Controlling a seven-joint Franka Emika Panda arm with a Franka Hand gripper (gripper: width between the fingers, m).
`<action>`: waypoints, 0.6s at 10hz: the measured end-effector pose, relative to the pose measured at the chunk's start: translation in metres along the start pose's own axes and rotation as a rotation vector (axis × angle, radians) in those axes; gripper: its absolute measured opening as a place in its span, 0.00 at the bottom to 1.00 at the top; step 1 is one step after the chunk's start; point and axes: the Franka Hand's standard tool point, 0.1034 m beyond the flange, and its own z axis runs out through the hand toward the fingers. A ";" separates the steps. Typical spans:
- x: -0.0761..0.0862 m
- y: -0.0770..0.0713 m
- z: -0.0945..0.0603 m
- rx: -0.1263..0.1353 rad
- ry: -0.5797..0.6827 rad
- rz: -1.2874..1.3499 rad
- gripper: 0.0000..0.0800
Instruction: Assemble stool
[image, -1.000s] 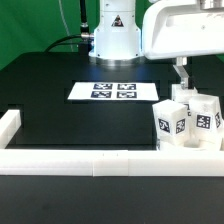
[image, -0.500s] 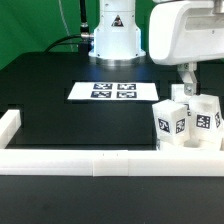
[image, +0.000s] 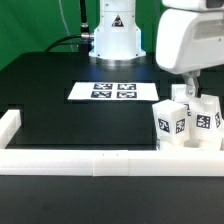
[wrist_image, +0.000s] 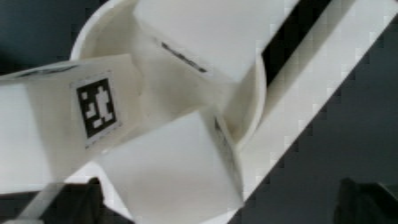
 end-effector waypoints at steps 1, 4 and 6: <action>0.002 0.000 0.002 0.012 -0.056 -0.023 0.81; 0.005 0.003 0.003 0.007 -0.051 -0.009 0.81; 0.008 0.011 0.004 -0.007 -0.023 -0.089 0.81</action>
Offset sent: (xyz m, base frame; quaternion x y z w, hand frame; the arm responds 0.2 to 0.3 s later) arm 0.0000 0.0000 0.0000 0.0000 0.0000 0.0000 1.0000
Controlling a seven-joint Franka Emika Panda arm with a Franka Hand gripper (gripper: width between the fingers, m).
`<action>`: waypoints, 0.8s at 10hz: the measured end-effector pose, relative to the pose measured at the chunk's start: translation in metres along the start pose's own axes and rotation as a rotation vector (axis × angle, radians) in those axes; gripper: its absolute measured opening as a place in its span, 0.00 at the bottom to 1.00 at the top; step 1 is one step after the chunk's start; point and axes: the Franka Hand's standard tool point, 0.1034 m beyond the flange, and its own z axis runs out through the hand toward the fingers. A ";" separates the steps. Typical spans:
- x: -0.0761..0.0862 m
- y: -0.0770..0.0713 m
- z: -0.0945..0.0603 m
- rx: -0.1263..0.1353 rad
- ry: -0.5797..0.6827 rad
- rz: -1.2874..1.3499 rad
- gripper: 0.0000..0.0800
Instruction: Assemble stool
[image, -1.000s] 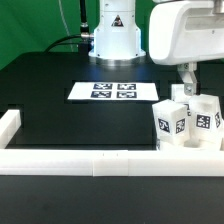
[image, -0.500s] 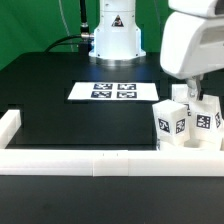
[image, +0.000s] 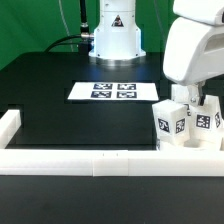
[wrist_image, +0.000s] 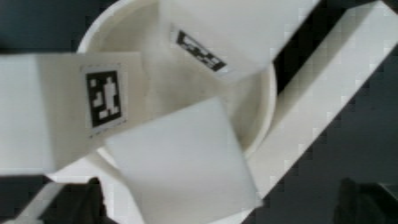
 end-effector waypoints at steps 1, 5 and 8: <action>-0.001 0.000 0.003 -0.005 0.007 0.000 0.81; -0.003 0.000 0.011 -0.001 -0.004 0.002 0.81; -0.004 0.001 0.011 -0.001 -0.004 0.008 0.70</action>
Offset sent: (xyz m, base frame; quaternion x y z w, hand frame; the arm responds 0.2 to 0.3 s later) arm 0.0025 0.0007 -0.0060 -0.0007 -0.0021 -0.0230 0.9997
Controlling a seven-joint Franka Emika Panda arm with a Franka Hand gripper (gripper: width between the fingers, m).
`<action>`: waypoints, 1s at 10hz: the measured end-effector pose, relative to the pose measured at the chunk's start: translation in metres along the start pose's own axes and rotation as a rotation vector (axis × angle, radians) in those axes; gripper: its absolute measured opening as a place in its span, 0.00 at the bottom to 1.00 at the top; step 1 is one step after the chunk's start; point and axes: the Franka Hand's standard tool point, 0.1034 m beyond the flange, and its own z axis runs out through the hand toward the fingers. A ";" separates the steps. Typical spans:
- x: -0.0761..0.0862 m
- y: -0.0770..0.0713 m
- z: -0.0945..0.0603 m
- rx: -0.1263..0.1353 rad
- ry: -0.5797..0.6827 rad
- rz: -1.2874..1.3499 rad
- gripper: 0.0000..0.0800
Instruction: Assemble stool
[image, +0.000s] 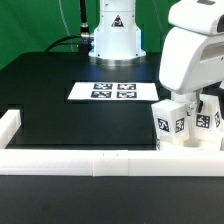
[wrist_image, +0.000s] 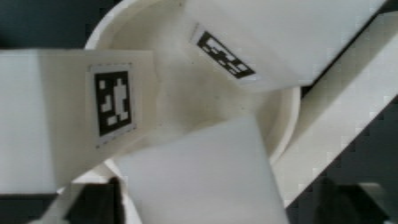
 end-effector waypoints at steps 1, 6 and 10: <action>0.000 0.000 0.000 0.000 0.000 0.024 0.47; 0.001 -0.004 0.001 0.006 -0.005 0.387 0.42; 0.003 -0.013 0.000 0.031 -0.024 0.908 0.42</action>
Offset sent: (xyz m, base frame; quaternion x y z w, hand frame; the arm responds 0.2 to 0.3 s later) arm 0.0000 0.0000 0.0000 0.0000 0.0000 0.0650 0.9979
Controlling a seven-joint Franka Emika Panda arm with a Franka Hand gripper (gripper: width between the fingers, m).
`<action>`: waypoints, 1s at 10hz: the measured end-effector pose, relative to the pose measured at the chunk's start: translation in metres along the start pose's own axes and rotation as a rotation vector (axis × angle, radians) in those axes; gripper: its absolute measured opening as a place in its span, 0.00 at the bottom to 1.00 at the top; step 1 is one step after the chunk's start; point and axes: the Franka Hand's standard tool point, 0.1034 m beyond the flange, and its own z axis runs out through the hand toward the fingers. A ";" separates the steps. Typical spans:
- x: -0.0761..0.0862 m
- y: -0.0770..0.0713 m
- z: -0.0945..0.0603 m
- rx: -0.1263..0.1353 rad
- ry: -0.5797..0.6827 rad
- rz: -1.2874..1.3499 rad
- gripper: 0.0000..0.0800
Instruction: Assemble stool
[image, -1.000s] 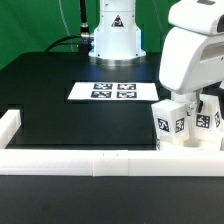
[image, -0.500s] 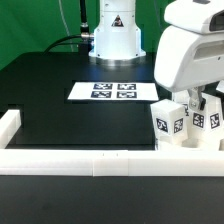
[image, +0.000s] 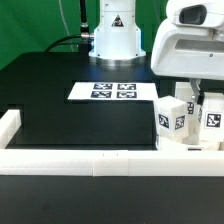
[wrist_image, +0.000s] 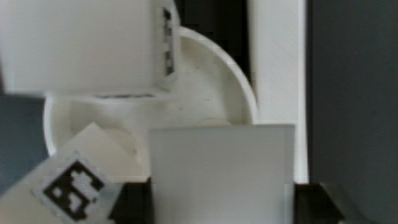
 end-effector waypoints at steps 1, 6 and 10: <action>0.000 -0.002 0.000 0.001 0.003 0.089 0.42; 0.000 -0.002 0.000 0.003 0.004 0.379 0.42; 0.007 0.006 0.001 0.163 0.004 0.928 0.42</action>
Offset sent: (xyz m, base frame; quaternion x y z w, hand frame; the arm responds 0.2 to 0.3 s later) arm 0.0000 0.0000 0.0000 0.0000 0.0000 0.1938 0.9810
